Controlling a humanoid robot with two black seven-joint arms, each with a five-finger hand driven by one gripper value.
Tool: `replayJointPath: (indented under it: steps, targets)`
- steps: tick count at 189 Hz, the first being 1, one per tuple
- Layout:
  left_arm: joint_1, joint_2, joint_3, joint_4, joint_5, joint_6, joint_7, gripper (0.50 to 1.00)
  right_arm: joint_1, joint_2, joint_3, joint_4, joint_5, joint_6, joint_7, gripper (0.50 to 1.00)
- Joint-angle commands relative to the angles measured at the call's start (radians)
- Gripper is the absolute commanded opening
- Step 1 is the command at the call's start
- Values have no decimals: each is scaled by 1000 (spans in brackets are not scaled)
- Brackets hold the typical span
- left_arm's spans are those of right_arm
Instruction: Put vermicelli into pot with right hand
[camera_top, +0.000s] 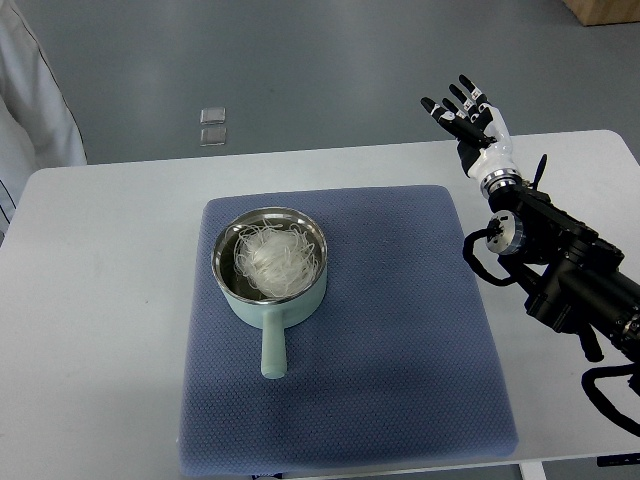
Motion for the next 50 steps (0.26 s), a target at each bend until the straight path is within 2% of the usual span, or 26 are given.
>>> replayJointPath:
  steps: [1,50]
  targets:
    - [0,0,0,0,0,0,0,1000,-1,2,0,-3,0,-3,3,930]
    - [0,0,0,0,0,0,0,1000,-7,3,2,-3,0,-43,11,930]
